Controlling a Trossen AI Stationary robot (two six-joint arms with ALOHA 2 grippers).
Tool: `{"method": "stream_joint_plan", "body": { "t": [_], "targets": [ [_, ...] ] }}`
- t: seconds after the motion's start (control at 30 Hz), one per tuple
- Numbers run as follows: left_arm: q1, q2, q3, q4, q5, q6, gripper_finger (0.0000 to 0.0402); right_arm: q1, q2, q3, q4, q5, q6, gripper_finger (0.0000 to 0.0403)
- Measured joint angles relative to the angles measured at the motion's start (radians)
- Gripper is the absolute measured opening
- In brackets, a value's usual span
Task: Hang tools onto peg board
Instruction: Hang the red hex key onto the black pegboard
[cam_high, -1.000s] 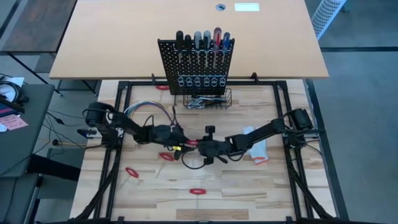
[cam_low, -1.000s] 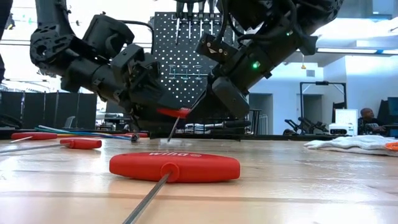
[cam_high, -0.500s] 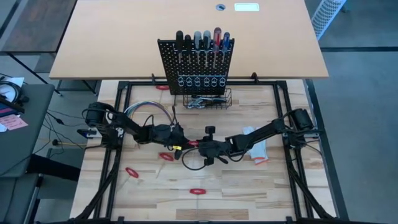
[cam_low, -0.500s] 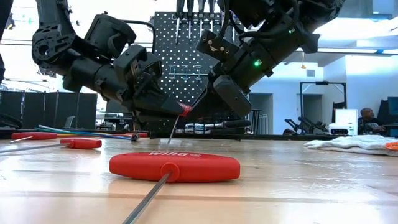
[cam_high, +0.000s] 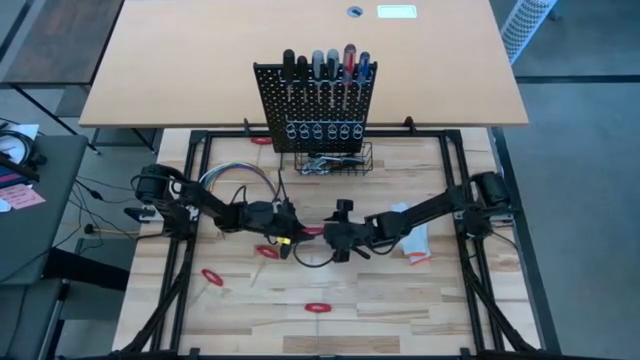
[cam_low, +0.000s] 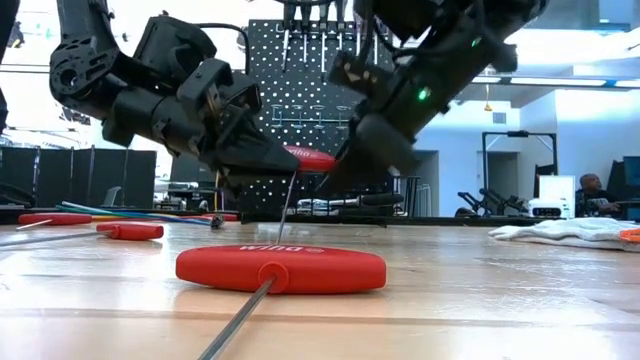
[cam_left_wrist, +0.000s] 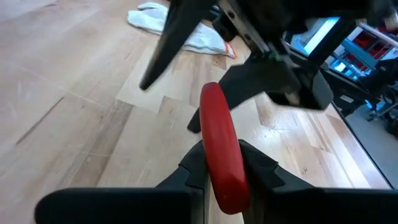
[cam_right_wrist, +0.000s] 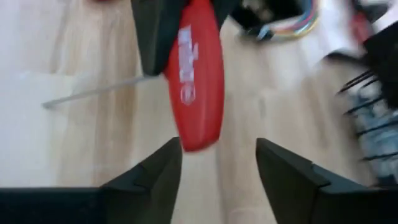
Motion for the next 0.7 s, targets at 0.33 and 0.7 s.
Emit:
{"method": "stream_joint_plan", "body": {
  "t": [0.33, 0.7],
  "targets": [
    [-0.027, -0.003, 0.000, -0.003, -0.026, 0.067, 0.0039, -0.085, -0.019, -0.185, 0.263, -0.253, 0.145, 0.0242],
    [-0.113, -0.064, -0.004, -0.037, -0.179, 0.221, 0.0038, -0.118, -0.050, -0.303, 0.684, -0.463, 0.217, 0.0238]
  ]
}}
